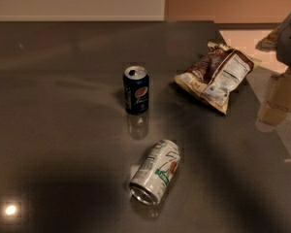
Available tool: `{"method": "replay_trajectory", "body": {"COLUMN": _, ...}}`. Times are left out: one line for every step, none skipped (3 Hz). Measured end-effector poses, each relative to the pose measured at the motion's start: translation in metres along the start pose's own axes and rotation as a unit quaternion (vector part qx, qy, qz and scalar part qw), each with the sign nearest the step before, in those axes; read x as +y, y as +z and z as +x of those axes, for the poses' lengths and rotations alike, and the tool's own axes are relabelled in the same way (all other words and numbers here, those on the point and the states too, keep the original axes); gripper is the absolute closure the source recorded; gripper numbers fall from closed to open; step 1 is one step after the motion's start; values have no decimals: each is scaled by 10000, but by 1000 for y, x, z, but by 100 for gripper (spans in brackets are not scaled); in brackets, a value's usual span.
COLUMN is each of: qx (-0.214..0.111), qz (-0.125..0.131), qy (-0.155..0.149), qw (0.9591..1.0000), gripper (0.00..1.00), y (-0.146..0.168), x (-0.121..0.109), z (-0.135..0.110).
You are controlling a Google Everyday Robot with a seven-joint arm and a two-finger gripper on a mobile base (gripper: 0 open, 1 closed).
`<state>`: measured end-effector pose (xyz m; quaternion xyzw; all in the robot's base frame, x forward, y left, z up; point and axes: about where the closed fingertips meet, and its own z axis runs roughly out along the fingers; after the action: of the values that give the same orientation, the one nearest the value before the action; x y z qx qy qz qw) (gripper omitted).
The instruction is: Place 7up can upright
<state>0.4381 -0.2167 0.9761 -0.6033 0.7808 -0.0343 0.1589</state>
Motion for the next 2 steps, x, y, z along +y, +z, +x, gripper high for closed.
{"method": "replay_trajectory", "body": {"qx": 0, "qz": 1, "qy": 0, "qw": 10000, "gripper": 0, "y": 0, "x": 0, "z": 0}}
{"method": "replay_trajectory", "body": {"qx": -42, "qz": -81, "qy": -222, "qw": 9997, "gripper": 0, "y": 2, "x": -3, "z": -14}}
